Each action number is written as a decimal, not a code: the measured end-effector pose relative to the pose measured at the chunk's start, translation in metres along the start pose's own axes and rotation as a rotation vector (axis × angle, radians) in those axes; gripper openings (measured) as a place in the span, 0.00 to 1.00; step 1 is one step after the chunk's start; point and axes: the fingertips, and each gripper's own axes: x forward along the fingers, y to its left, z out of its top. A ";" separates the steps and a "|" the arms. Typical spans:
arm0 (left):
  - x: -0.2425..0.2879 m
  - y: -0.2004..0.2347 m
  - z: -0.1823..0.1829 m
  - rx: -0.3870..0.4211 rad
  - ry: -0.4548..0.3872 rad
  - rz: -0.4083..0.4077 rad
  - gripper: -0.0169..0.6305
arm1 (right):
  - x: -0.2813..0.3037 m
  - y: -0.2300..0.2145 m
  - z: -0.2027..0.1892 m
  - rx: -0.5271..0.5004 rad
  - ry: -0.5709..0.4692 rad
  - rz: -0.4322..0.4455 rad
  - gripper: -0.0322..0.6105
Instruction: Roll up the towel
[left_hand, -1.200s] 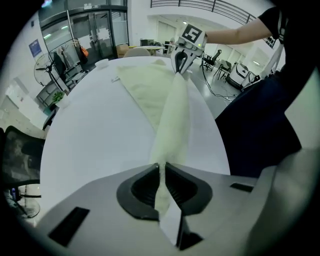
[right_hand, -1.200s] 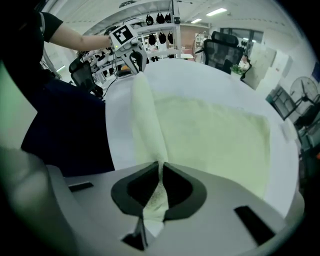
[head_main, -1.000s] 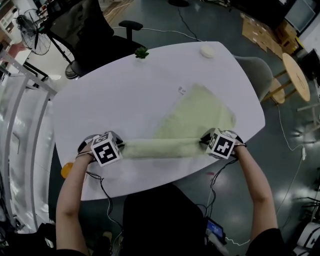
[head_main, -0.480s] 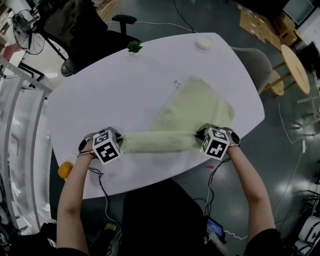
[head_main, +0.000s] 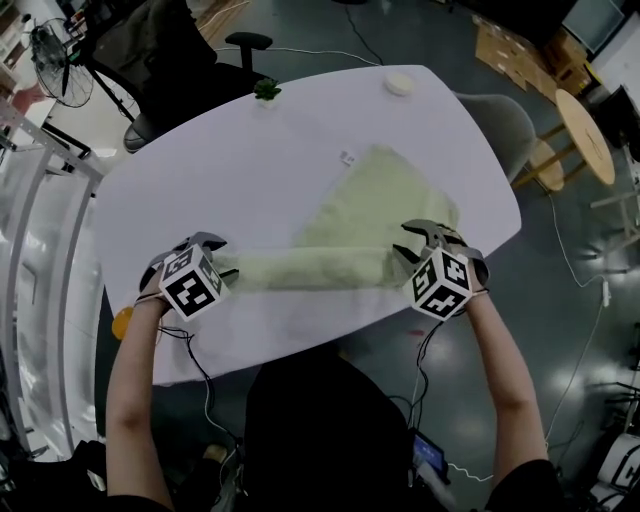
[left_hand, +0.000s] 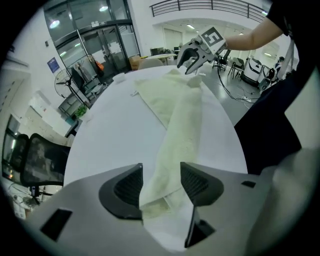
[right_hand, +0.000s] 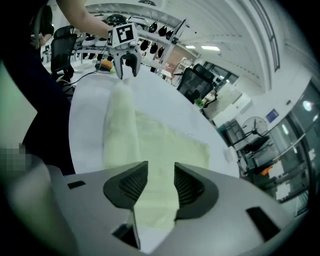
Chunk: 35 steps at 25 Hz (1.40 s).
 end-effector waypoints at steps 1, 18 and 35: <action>-0.007 -0.001 0.006 0.009 -0.017 0.014 0.43 | -0.010 -0.008 0.002 0.006 -0.015 -0.034 0.33; 0.012 -0.090 0.036 0.204 -0.029 -0.002 0.43 | -0.043 0.079 -0.040 0.010 -0.017 0.014 0.40; 0.057 -0.056 0.017 0.348 0.075 0.151 0.18 | 0.002 0.077 -0.090 -0.136 0.156 -0.064 0.13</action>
